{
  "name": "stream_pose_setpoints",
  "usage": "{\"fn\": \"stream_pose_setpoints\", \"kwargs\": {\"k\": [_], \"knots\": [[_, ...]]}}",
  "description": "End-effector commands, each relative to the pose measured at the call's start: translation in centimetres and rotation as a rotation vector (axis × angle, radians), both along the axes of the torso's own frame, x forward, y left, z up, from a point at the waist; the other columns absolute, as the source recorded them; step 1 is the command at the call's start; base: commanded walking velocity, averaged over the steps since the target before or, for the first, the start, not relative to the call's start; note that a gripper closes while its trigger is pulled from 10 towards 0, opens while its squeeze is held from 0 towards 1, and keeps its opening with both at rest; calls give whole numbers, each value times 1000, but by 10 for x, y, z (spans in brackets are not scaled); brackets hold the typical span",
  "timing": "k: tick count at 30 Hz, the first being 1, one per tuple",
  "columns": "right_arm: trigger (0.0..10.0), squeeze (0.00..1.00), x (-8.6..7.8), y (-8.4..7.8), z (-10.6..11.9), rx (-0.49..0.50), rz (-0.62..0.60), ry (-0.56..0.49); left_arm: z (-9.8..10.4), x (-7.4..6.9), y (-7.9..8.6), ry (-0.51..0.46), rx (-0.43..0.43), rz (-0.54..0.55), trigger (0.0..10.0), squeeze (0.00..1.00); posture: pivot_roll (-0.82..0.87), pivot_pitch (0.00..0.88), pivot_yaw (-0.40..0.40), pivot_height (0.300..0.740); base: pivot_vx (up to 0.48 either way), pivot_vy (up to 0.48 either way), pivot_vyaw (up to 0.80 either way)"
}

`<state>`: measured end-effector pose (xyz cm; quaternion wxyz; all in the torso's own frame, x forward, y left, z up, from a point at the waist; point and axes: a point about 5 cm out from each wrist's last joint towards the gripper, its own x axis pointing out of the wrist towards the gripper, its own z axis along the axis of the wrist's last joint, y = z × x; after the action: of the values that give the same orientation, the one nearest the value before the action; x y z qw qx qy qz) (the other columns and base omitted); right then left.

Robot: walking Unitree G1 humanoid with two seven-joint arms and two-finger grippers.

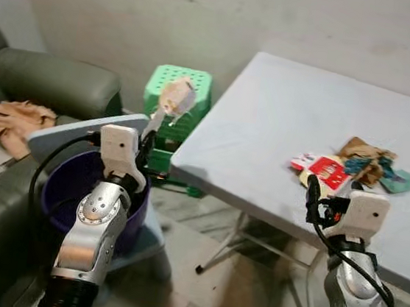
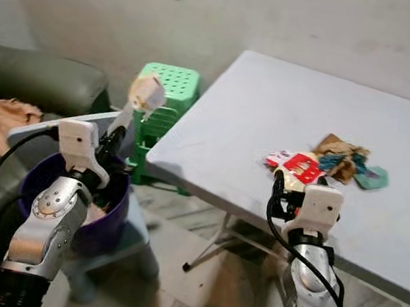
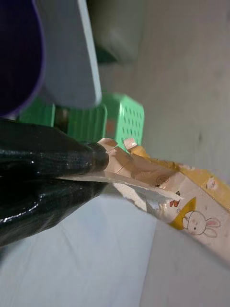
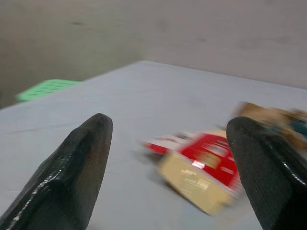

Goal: Picking trash to rubbish bin

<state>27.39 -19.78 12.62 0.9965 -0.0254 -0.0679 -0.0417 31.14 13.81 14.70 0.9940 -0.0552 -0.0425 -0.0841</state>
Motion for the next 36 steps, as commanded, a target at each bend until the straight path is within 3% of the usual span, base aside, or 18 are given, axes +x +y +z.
{"fn": "stream_pose_setpoints", "kwargs": {"k": [1,24,36], "knots": [[10000,0,1,0,4,-2,-2,-11,3,-1,0,-10,7,4,10000,0,0,48,-27,740,0,0,800],[10000,0,7,-2,7,-13,16,-12,0,-3,-1,7,47,11,10000,0,14,62,-39,740,0,0,800],[10000,0,8,-4,10,-14,32,-25,0,-5,-11,9,32,-34,10000,0,13,63,-37,740,0,0,800]]}}
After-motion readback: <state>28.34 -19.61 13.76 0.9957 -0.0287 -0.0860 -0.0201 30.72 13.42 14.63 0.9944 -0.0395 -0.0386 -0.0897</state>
